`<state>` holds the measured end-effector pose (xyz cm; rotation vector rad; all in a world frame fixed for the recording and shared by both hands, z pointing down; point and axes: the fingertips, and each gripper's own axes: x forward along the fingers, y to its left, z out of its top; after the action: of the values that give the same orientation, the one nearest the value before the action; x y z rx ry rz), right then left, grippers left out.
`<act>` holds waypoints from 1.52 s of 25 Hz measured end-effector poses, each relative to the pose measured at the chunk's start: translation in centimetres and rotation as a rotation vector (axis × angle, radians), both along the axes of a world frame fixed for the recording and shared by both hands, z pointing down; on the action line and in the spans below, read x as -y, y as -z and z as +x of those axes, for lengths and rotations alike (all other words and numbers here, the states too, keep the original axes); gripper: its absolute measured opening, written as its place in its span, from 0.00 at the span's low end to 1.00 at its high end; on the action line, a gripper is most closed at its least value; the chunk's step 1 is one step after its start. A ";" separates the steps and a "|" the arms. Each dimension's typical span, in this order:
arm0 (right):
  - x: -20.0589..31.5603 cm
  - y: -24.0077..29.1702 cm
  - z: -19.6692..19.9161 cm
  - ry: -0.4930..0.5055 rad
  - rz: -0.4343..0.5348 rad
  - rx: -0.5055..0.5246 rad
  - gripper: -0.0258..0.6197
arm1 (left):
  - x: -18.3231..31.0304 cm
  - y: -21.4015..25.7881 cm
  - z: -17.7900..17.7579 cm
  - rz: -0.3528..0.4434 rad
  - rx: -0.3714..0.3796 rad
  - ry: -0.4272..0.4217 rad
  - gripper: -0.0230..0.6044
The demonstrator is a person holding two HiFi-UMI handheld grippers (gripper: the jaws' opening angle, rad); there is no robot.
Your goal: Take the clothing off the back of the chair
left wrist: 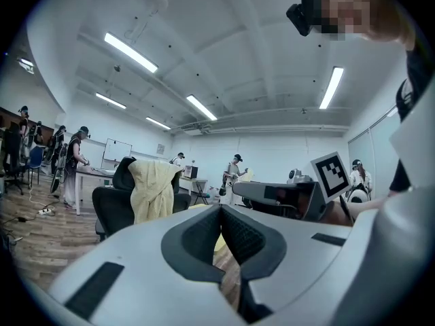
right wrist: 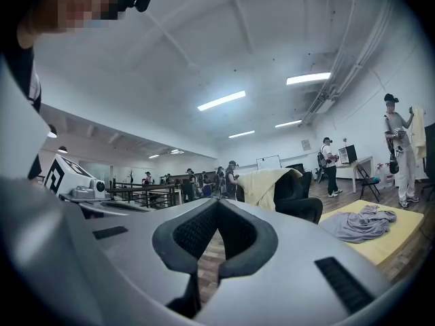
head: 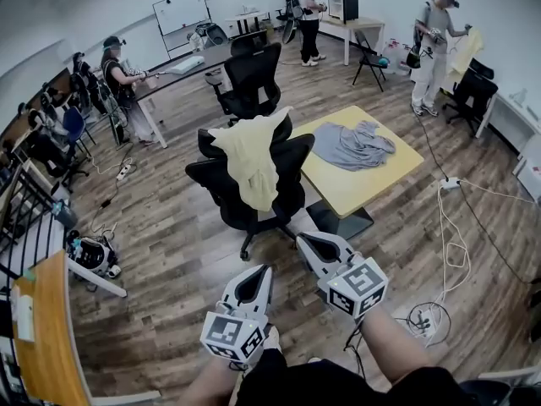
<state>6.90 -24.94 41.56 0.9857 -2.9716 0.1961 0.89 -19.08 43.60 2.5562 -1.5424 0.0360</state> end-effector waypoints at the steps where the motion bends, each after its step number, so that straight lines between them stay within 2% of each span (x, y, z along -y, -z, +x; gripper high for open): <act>1: 0.9 0.1 -0.5 -0.009 -0.005 0.003 0.06 | 0.7 0.1 -0.6 0.001 -0.002 -0.003 0.06; 12: 10.7 -0.6 -7.3 -0.059 -0.042 0.012 0.06 | 8.8 -0.2 -7.9 -0.005 -0.024 -0.031 0.06; 20: 16.9 -2.1 -10.3 -0.157 -0.070 0.010 0.07 | 13.5 -0.6 -12.4 0.004 -0.041 -0.057 0.06; 28: 22.8 -3.9 -11.7 -0.244 -0.102 -0.003 0.37 | 16.4 -1.0 -15.4 0.001 -0.033 -0.088 0.06; 32: 25.4 -5.3 -12.2 -0.276 -0.129 -0.005 0.48 | 17.6 -1.7 -16.6 -0.007 -0.034 -0.099 0.06; 38: 28.3 -6.9 -13.8 -0.282 -0.153 -0.061 0.62 | 19.4 -2.5 -17.7 -0.027 -0.042 -0.110 0.06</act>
<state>-6.90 -53.22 48.49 1.3570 -2.7040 0.3798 -16.76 -38.45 46.08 2.6005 -1.3756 0.0155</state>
